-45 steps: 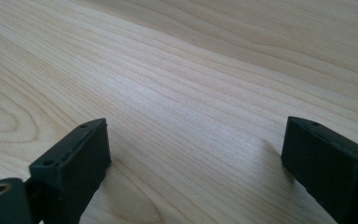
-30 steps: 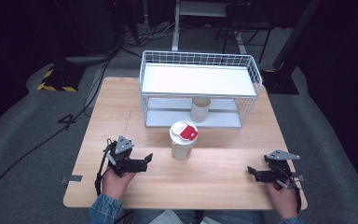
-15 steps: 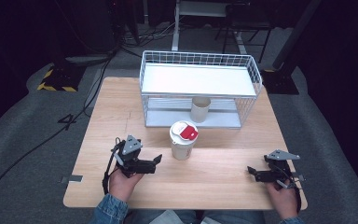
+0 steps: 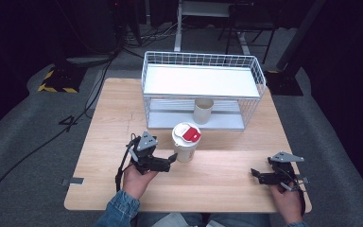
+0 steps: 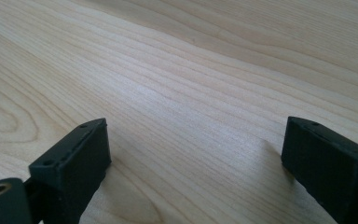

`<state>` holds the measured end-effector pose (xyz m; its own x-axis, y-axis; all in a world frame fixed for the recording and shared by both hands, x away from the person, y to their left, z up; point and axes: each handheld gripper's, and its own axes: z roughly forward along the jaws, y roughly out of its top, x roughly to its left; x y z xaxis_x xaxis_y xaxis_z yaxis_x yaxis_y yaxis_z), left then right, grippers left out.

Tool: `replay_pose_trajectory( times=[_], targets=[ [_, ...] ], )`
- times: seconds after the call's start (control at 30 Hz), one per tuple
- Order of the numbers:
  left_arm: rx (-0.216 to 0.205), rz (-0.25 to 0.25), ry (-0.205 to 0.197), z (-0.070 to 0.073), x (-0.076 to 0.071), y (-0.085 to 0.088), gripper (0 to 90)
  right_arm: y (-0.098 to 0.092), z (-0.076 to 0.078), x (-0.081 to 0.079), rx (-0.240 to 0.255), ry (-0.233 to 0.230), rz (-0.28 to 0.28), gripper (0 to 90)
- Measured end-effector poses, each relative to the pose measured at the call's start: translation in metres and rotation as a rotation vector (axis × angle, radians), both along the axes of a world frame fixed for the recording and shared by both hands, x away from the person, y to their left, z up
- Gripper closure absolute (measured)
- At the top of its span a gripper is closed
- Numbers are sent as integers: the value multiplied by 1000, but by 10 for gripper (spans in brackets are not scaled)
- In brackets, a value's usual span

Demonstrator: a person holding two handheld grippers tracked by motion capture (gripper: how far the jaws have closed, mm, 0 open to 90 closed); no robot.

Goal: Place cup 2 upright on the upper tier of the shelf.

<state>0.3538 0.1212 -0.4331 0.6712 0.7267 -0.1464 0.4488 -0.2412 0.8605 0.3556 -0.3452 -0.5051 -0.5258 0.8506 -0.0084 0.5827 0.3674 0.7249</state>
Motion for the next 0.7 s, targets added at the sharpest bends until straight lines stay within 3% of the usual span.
replay_pose_trajectory(
  times=[0.7],
  targets=[
    [-87,-67,-35,-23,25,-38,1,1,0,1,0,4,-5,71]
  ],
)
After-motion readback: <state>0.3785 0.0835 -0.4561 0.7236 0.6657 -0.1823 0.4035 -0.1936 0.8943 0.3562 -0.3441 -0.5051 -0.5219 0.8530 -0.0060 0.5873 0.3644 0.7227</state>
